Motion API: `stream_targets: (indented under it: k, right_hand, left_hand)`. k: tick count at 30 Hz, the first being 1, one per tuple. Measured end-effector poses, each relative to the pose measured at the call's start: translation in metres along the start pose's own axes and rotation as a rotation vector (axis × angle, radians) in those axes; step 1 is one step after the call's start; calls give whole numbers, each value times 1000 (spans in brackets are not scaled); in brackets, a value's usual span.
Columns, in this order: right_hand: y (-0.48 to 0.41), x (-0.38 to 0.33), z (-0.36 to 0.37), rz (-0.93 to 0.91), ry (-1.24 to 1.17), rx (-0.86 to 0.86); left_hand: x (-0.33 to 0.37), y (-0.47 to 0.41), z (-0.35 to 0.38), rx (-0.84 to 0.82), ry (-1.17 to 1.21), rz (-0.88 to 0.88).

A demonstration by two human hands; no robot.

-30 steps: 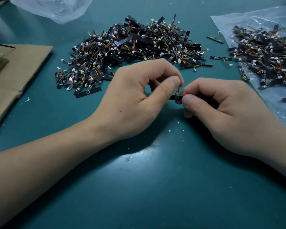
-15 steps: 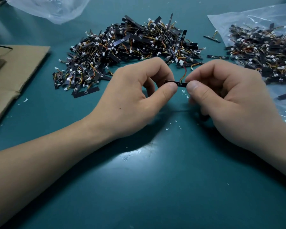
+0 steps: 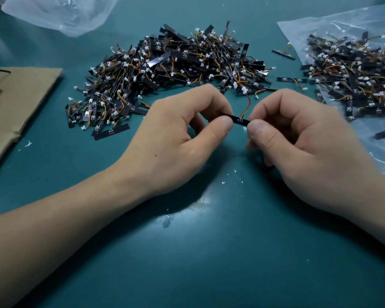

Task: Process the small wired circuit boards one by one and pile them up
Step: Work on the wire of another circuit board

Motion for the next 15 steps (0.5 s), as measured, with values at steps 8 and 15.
stream_targets:
  k: [8,15]
  right_hand:
    - [1,-2,1,-20,66,-49]
    - [3,-4,1,-19,83,-49]
  left_hand:
    - [-1,1,0,-26,5,-42]
    - [0,1,0,-38,2,-48]
Point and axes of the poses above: each hand's wrist, its own y-axis away from the middle knuckle, its own z-axis out of the palm, x = y × z, the point moved 1 cm from there along -y, towards the middle knuckle, and after that the axes turned 2 degrees about -x, right-handed, at the moved point
